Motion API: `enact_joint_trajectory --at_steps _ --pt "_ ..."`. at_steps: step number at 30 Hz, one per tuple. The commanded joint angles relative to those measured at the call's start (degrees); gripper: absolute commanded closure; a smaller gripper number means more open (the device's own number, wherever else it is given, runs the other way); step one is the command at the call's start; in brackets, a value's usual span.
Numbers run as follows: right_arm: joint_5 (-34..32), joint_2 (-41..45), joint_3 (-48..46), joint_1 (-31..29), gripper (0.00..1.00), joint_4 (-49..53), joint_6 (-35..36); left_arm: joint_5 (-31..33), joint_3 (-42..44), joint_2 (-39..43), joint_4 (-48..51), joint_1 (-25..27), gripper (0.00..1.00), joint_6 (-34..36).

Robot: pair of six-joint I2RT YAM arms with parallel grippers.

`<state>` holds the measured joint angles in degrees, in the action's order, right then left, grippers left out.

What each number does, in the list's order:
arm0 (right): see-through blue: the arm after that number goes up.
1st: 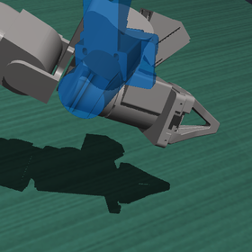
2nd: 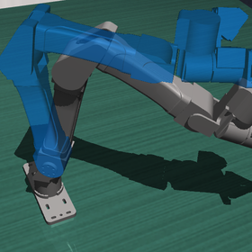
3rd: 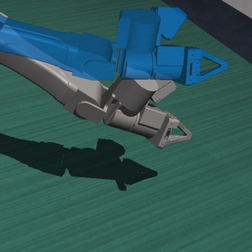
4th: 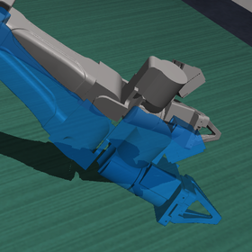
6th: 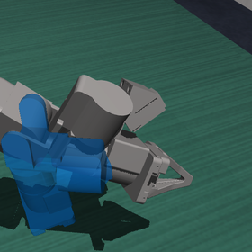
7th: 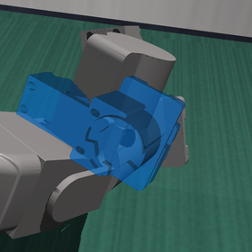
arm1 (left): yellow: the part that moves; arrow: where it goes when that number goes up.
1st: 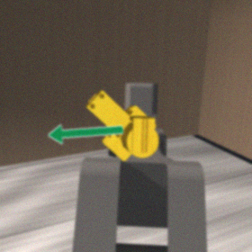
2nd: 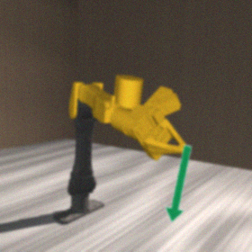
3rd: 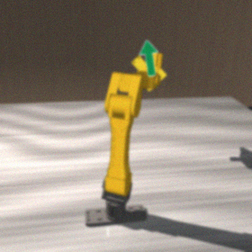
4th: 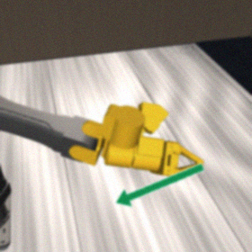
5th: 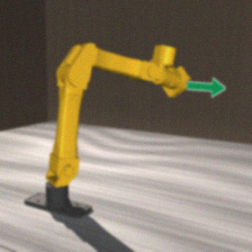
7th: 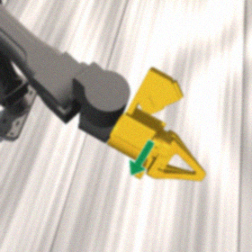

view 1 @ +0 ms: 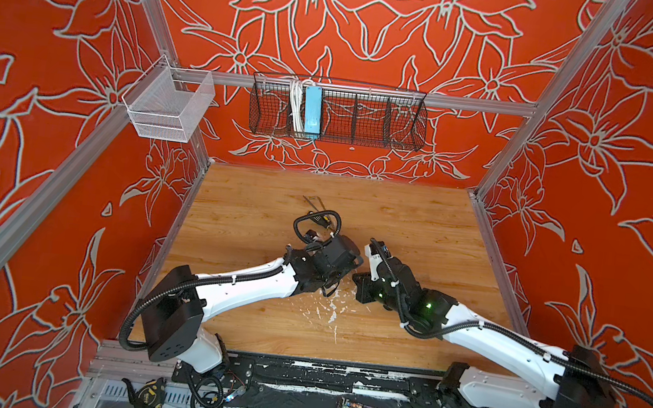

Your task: Unlock with the key

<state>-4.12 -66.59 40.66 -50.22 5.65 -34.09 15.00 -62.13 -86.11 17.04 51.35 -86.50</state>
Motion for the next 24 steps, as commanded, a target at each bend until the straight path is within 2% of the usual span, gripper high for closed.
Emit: enact_joint_trajectory --at_steps 1,4,6,13,17,21,24 --pt "-1.40 -0.35 3.44 1.61 1.00 -10.56 -5.17 -9.75 -0.17 0.99 -0.69 3.50 1.00 -0.54" --pt "1.95 -0.30 4.20 2.90 1.00 -9.69 -9.81 -8.77 0.42 1.25 -0.58 3.67 1.00 -0.53" --pt "2.13 -0.22 4.62 3.48 1.00 -8.76 -10.38 -8.81 0.78 1.43 -1.03 3.75 1.00 -0.51" --pt "-3.47 -1.34 6.00 2.73 1.00 -6.18 -0.32 -12.36 0.99 1.23 -3.04 3.75 1.00 -0.75" --pt "-4.16 -1.44 6.32 2.73 1.00 -8.02 1.56 -11.67 0.17 1.23 -2.05 4.06 1.00 -0.07" --pt "-1.73 -1.90 6.23 3.38 1.00 -11.02 -2.64 -11.85 -0.56 0.77 -1.57 4.28 1.00 1.08" --pt "2.00 -1.51 6.99 4.05 1.00 -11.89 -6.37 -9.26 -1.83 0.98 1.11 5.22 1.00 2.67"
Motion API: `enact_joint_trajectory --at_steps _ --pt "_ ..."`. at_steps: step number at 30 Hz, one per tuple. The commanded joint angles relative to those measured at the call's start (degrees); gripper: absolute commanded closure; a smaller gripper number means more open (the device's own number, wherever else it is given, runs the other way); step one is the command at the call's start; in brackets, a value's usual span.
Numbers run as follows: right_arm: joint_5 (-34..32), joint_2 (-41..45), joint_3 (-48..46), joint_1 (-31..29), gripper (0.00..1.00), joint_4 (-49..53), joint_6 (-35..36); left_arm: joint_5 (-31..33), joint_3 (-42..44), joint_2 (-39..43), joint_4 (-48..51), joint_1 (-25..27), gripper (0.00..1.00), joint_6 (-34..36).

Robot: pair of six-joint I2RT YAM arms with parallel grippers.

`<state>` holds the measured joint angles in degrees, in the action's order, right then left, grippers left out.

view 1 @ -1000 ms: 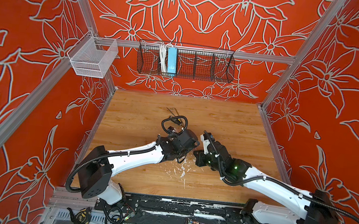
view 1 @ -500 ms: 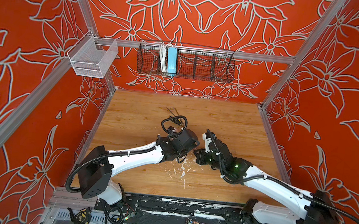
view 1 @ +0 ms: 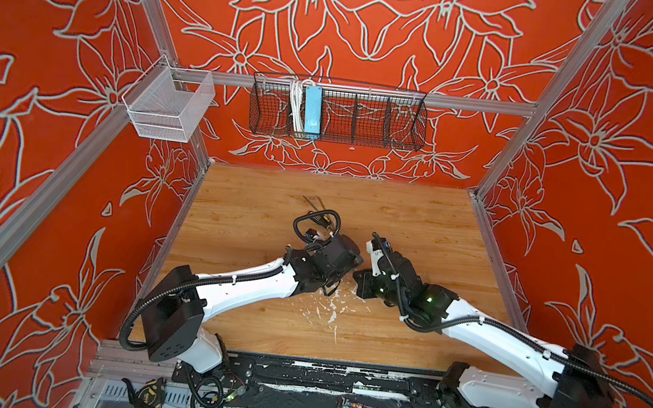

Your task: Unlock with the key

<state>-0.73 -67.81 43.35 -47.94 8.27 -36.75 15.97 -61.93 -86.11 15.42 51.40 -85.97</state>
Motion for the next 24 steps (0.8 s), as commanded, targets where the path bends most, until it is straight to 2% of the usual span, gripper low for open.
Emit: enact_joint_trajectory --at_steps 1,5,8,21,24 --pt "-0.54 0.01 4.37 1.93 1.00 -14.69 -4.75 -10.06 -2.02 1.11 2.77 5.20 1.00 2.77" --pt "0.90 0.75 4.71 3.71 1.00 -13.20 -7.48 -10.60 -1.38 1.53 2.66 5.20 1.00 3.71" --pt "-2.17 0.47 6.10 3.82 1.00 -8.50 -6.43 -11.13 -1.13 1.55 2.76 5.20 1.00 4.13" --pt "-6.77 -1.06 5.31 0.58 1.00 -15.63 8.36 -14.74 0.62 1.88 -2.36 4.99 1.00 -0.11" --pt "-9.09 -1.87 6.17 0.00 1.00 -14.27 10.29 -15.65 0.09 1.69 -2.98 4.77 1.00 -0.33"
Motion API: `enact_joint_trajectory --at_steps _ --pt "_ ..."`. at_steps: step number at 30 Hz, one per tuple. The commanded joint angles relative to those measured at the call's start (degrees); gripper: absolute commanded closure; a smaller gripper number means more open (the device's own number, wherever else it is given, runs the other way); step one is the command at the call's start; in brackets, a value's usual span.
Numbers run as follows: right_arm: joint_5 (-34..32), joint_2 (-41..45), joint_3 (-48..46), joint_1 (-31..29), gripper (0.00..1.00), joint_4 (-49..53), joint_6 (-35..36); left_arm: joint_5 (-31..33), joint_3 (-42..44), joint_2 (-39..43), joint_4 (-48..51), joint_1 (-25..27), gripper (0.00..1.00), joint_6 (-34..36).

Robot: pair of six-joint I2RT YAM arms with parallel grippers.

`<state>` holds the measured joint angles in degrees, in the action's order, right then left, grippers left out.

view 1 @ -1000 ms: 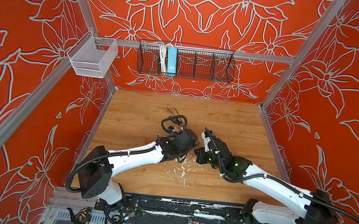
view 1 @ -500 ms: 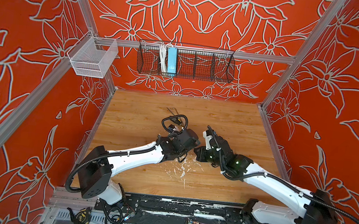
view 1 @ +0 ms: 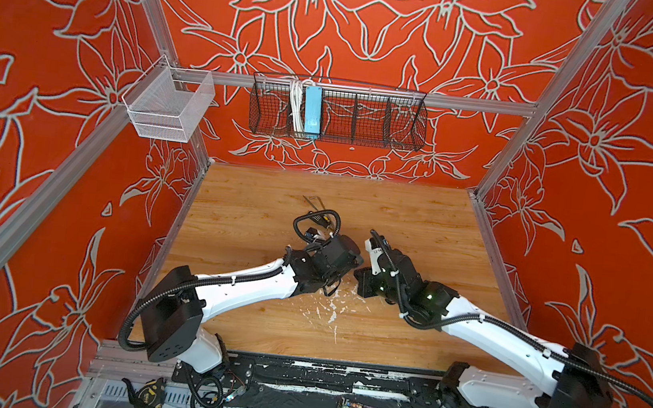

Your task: Unlock with the key

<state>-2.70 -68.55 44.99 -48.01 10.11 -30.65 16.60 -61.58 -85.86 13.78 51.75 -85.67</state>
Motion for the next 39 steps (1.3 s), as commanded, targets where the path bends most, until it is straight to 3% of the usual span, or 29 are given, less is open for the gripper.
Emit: enact_joint_trajectory --at_steps 1,4,10,19,25,27,30,32,34,39 --pt "-7.89 -1.37 4.96 0.03 1.00 -15.48 4.64 -16.58 -0.61 1.24 -1.06 4.42 1.00 -0.64" --pt "-9.19 -1.07 4.76 0.17 1.00 -16.17 2.95 -16.41 -1.44 0.82 -0.30 4.44 1.00 0.04" --pt "5.36 0.35 4.96 6.32 1.00 -18.16 -9.43 -13.33 -1.66 0.89 2.92 4.50 1.00 1.46" --pt "2.40 1.02 7.14 7.14 1.00 -10.62 -2.24 -12.61 -3.41 -0.18 8.66 4.42 1.00 3.69" --pt "7.16 1.39 5.98 4.91 1.00 -12.83 0.50 -12.28 -2.14 1.18 8.31 3.22 1.00 2.75" --pt "6.99 1.92 3.57 5.08 1.00 -13.03 -1.44 -11.66 -0.73 2.67 7.34 2.57 1.00 3.61" --pt "6.21 1.65 4.05 8.92 1.00 -3.48 -2.10 -10.04 2.29 7.18 9.57 0.68 1.00 2.37" --pt "14.80 0.52 2.59 13.38 1.00 -4.20 -3.38 -7.64 5.50 10.79 8.74 0.44 1.00 2.53" --pt "17.94 -0.57 2.03 13.86 1.00 -3.61 -3.05 -6.11 7.48 13.84 9.99 -1.22 1.00 4.85" --pt "21.72 -1.04 -0.86 13.91 1.00 -4.91 -2.34 -9.96 8.10 15.93 13.88 -9.75 0.81 14.97"
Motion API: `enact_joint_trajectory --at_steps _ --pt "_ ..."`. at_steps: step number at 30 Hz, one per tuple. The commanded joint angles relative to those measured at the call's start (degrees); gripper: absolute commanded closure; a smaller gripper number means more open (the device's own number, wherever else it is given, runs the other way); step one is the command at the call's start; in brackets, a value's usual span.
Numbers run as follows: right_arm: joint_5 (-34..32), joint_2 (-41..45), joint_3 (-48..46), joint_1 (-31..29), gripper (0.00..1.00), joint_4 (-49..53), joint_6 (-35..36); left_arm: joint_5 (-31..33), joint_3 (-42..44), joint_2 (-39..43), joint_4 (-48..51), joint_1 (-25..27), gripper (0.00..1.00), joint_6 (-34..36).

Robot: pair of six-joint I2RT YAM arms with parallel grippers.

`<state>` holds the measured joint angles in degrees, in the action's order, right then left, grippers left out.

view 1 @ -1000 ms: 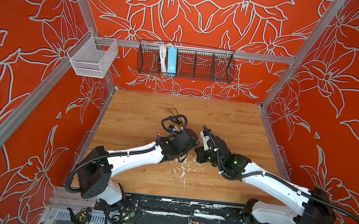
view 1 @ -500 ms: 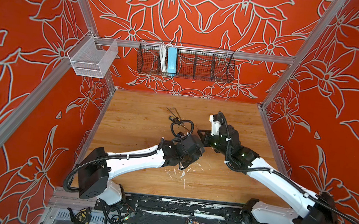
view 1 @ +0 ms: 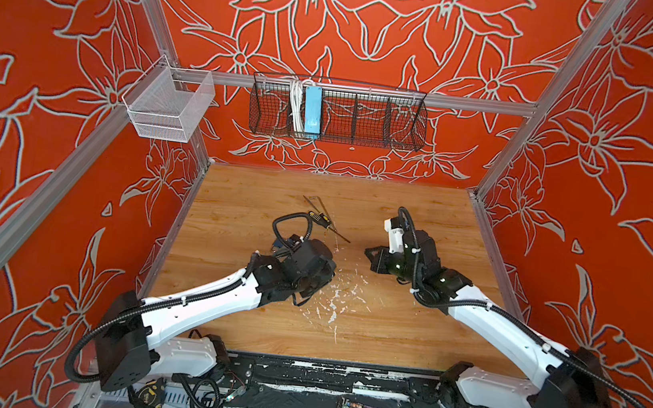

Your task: Unlock with the key

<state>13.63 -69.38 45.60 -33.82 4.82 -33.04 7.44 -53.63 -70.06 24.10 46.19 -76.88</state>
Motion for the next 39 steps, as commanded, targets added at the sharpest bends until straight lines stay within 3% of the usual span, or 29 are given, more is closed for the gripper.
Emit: enact_joint_trajectory --at_steps 1,5,8,11,14,17,20,26,32,35,39 --pt "6.42 -0.38 -1.89 -0.39 1.00 0.55 0.23 -1.98 0.11 -0.14 3.11 -6.33 0.77 10.28" --pt "9.00 -0.94 -3.80 -0.43 1.00 0.45 -0.23 -3.53 -1.77 -3.46 6.40 -12.27 0.70 17.02" --pt "11.39 -1.51 -4.65 -0.83 1.00 -0.50 -1.16 -4.67 -1.23 -6.38 4.73 -15.87 0.64 18.79" --pt "12.95 -2.36 -4.73 -0.91 1.00 -0.70 -1.06 -10.29 -1.59 -10.78 2.66 -21.57 0.56 19.50" --pt "14.22 -4.20 -4.69 -0.98 1.00 -2.51 -1.09 -9.66 -3.63 -16.32 2.35 -24.14 0.50 18.92" --pt "15.80 -7.14 -3.21 -0.99 1.00 -2.95 -1.06 -6.99 -7.97 -22.36 3.57 -25.53 0.43 17.36" --pt "16.62 -9.15 -1.76 -0.98 1.00 -2.40 -0.45 -7.62 -11.64 -27.97 3.09 -27.60 0.28 14.94" --pt "14.76 -9.98 0.30 -0.50 1.00 0.34 1.04 -2.76 -19.79 -36.30 5.49 -29.00 0.15 13.52" --pt "14.16 -10.84 1.81 -0.17 1.00 2.00 2.18 3.92 -28.52 -42.11 10.72 -30.41 0.08 19.99" --pt "14.76 -11.39 2.08 0.07 1.00 2.22 2.32 3.23 -29.83 -43.21 8.72 -31.55 0.04 25.09" --pt "14.76 -11.64 1.95 0.23 1.00 1.64 2.01 1.94 -34.84 -47.23 13.76 -33.22 0.01 28.18"
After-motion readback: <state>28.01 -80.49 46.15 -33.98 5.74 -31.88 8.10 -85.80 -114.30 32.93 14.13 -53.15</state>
